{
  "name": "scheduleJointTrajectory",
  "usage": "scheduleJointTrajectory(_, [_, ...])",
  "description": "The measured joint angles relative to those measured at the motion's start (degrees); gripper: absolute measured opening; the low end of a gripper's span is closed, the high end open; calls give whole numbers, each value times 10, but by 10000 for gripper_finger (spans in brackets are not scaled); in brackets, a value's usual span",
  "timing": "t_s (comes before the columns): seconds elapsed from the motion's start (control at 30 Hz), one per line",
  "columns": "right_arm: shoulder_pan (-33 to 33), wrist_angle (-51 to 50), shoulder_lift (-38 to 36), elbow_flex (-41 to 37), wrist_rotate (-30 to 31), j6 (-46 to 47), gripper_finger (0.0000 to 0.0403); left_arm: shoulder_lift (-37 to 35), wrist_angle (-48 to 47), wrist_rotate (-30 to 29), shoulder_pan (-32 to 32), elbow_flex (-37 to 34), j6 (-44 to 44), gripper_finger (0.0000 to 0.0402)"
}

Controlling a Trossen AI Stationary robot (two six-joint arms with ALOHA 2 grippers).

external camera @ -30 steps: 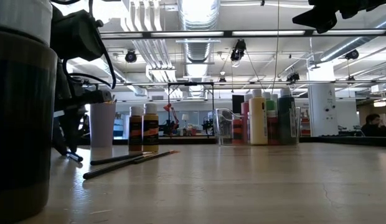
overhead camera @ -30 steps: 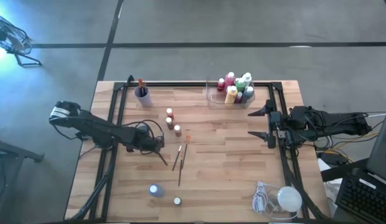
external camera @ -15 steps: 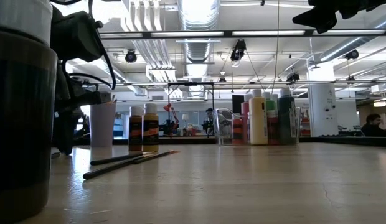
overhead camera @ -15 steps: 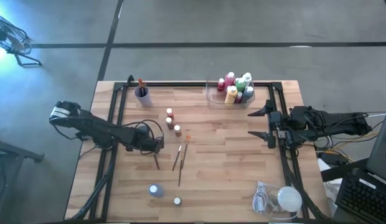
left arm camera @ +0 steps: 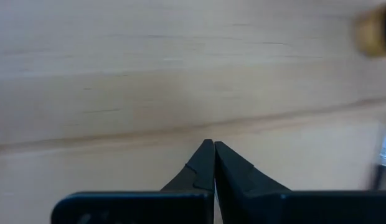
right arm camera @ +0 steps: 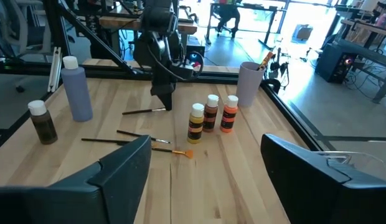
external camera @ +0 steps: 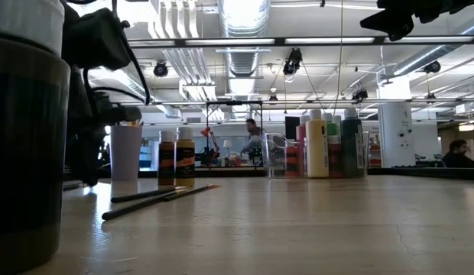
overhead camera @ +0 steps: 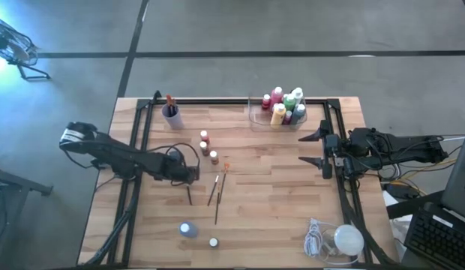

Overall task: Pick & Place Paint Supplies
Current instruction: Put the silver paint brush into the violet cup

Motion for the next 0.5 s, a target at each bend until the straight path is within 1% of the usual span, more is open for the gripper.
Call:
scheduleJointTrajectory(0.3, [0,0,0,0,0,0,273,-40,-3,-12,0,35,82,1])
scheduleJointTrajectory(0.5, [0,0,0,0,0,0,259,-87,-8,-65,0,59,161,1])
